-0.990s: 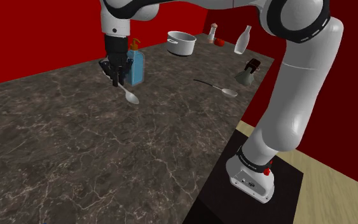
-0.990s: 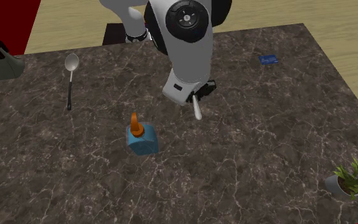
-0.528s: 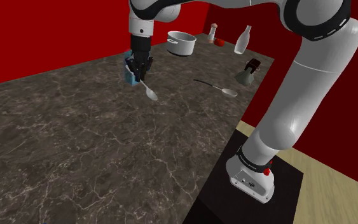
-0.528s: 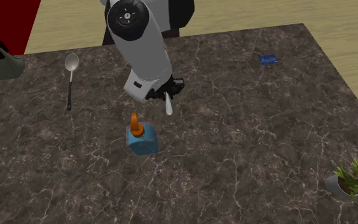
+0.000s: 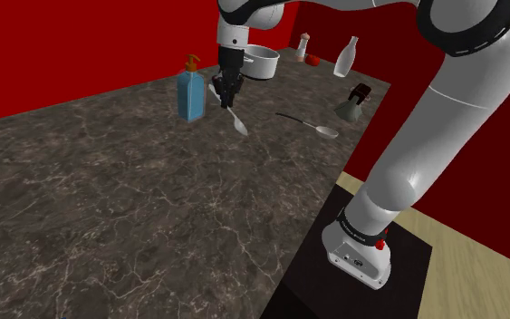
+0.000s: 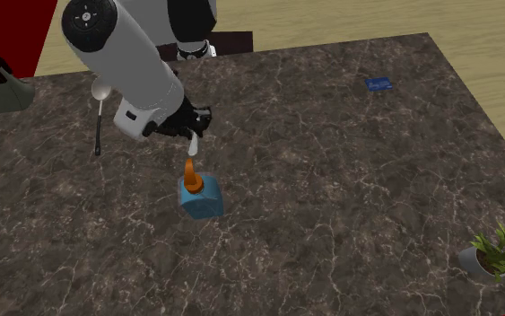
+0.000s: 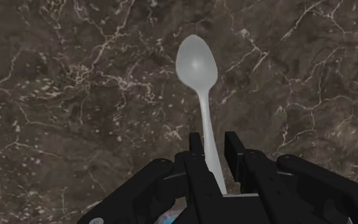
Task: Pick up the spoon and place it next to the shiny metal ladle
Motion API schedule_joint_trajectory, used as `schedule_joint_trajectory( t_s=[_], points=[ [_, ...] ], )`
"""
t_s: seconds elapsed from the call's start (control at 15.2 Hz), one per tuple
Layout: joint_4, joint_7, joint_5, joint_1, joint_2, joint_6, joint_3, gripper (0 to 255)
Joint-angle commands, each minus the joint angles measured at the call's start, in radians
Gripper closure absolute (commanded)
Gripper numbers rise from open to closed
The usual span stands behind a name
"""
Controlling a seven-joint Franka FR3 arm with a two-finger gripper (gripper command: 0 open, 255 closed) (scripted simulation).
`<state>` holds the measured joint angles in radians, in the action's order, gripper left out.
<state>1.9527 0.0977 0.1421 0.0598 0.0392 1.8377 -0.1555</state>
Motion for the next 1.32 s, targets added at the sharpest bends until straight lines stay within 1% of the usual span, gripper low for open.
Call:
schedule_joint_trajectory(
  t_s=[0.0,0.33,0.66,0.99,1.25],
  points=[
    [0.021,0.047,-0.004,0.024,-0.014,0.001,0.022,255],
    [0.039,0.16,-0.022,0.085,-0.032,-0.013,0.082,255],
    [0.029,0.272,-0.045,0.145,-0.026,-0.029,0.141,255],
    [-0.01,0.382,-0.066,0.205,0.004,-0.048,0.2,255],
    [-0.062,0.47,-0.079,0.253,0.044,-0.065,0.244,255]
  ],
)
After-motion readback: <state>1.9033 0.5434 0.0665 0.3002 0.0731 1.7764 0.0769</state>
